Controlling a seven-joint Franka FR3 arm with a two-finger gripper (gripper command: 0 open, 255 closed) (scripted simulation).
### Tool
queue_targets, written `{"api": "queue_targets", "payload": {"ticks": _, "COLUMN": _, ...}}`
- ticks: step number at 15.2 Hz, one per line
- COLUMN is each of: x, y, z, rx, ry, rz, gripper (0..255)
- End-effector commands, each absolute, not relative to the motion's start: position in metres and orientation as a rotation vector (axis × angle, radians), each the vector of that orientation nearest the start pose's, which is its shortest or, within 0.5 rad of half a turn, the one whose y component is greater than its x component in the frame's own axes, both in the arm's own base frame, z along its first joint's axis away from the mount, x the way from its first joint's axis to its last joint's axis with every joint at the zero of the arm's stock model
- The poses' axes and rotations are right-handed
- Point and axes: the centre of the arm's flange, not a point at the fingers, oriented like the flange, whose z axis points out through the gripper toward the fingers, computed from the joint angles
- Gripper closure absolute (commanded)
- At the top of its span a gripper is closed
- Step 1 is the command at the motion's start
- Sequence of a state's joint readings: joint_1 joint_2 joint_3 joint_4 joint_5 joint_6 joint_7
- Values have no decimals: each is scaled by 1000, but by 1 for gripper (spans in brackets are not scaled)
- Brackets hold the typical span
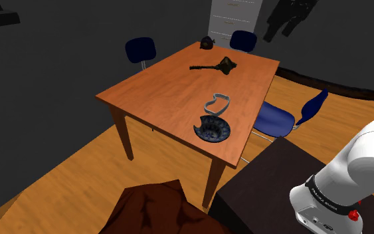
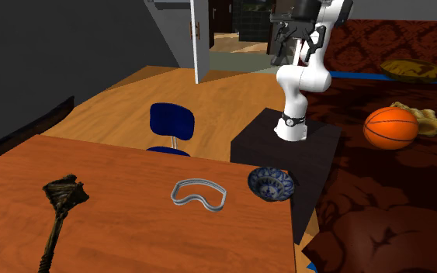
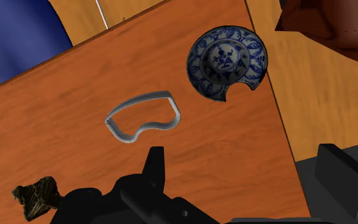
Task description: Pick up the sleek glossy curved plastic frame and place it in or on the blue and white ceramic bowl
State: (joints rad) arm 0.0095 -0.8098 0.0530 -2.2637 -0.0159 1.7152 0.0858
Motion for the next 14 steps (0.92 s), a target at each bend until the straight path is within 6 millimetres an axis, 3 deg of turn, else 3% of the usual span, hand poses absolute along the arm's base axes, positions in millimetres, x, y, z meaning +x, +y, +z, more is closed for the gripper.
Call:
{"api": "queue_targets", "payload": {"ticks": 1, "x": 312, "y": 25, "z": 656, "rx": -3150, "ry": 54, "rz": -418, "gripper": 0}}
{"api": "queue_targets", "payload": {"ticks": 14, "x": 438, "y": -16, "z": 538, "rx": -3103, "ry": 412, "rz": -303, "gripper": 0}}
